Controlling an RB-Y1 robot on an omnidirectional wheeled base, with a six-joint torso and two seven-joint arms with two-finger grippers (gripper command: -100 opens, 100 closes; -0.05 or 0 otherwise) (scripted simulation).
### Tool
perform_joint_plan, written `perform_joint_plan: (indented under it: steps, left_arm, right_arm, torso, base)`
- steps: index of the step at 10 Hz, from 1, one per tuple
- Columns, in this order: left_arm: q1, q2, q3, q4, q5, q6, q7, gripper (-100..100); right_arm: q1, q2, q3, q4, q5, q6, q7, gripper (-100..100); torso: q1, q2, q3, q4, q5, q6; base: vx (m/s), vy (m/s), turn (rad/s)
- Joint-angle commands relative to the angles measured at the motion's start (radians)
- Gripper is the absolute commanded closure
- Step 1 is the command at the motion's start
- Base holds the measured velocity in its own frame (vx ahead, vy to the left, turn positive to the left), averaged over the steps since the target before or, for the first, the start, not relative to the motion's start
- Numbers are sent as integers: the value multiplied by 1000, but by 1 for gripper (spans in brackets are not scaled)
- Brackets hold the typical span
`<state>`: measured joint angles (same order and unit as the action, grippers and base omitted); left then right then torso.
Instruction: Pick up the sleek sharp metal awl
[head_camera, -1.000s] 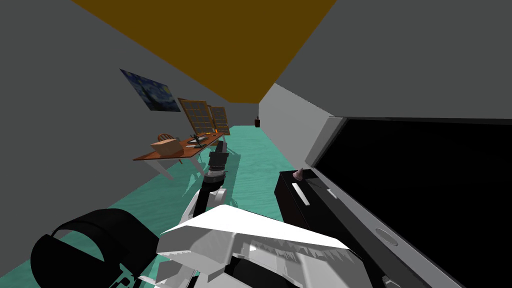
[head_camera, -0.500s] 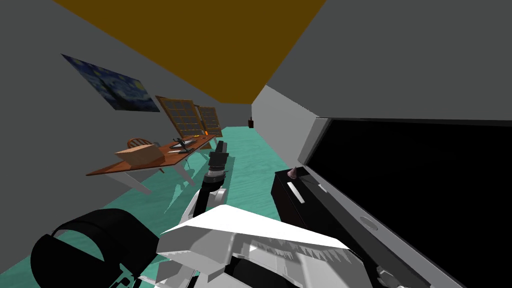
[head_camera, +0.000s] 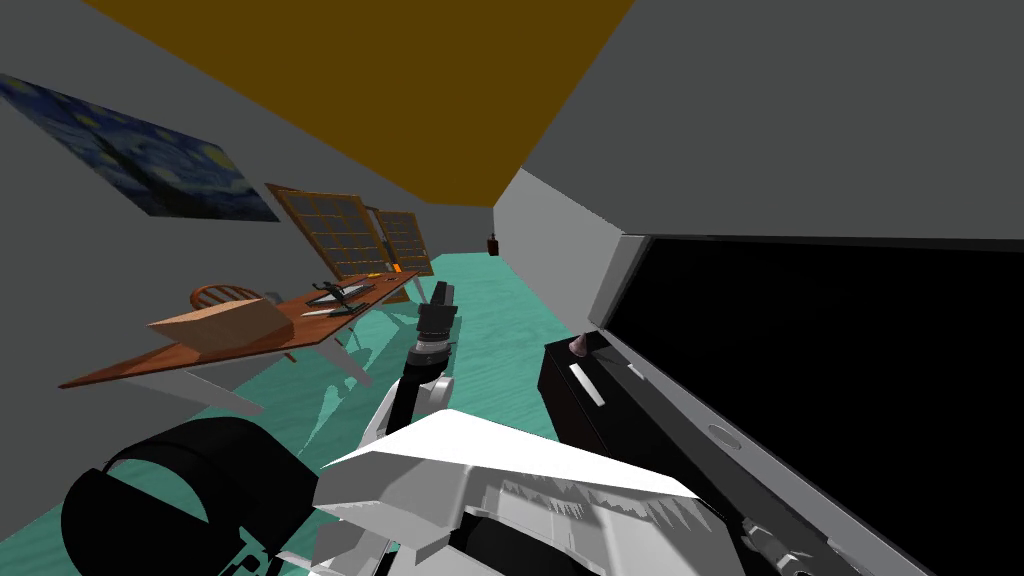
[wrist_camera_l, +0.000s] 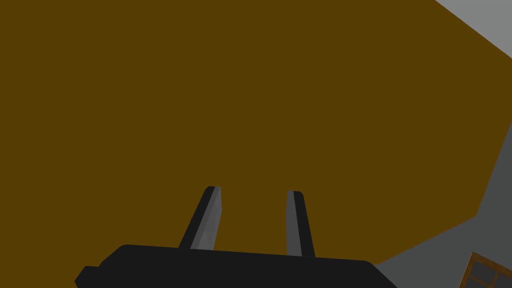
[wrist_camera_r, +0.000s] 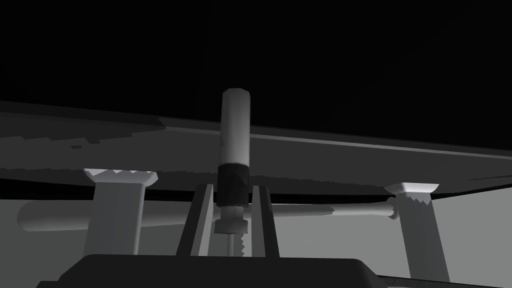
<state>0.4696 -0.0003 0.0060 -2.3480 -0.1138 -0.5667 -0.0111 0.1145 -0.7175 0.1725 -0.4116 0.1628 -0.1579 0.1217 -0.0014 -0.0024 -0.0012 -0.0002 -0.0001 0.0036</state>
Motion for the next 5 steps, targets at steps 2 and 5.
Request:
perform_joint_plan:
  steps: [2,5]
  left_arm:
    - [0,0,0,0,0,0,0,0]
    - [0,0,0,0,0,0,0,0]
  right_arm:
    - [-19,-4,-4,14,80,-38,-53,100]
    - [-28,-8,-5,16,160,-58,-89,100]
  torso:
    - [0,0,0,0,0,-1]
    - [-1,1,1,0,0,-2]
  base:
    - [77,30,-209]
    - [53,16,-114]
